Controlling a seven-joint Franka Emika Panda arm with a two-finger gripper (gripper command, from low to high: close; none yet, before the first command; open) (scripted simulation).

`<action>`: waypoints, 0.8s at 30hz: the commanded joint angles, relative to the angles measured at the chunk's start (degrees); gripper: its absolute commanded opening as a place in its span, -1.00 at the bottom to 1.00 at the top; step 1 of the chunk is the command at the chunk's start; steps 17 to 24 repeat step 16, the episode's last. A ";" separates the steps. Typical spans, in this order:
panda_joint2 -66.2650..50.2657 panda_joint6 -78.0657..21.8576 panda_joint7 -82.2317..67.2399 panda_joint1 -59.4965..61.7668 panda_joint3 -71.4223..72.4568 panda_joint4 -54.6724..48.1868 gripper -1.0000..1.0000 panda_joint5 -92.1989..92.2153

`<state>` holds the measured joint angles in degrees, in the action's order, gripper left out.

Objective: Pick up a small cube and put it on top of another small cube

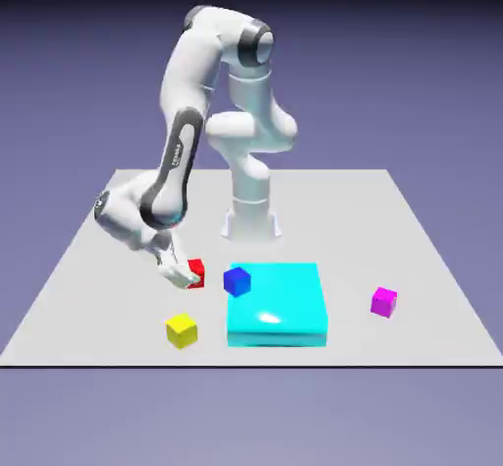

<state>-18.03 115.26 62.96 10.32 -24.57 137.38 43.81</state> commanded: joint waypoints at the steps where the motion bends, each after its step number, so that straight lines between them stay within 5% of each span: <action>1: 0.04 0.45 2.57 1.96 1.78 -0.95 -1.00 2.10; 7: 0.27 3.25 17.52 13.68 12.42 -6.64 -1.00 15.78; 13: -6.75 8.35 13.13 12.10 16.10 -7.69 -1.00 23.14; 14: -6.75 8.35 13.13 12.10 16.10 -7.69 1.00 23.14; 24: -4.68 6.86 14.50 12.63 15.06 -7.41 1.00 21.04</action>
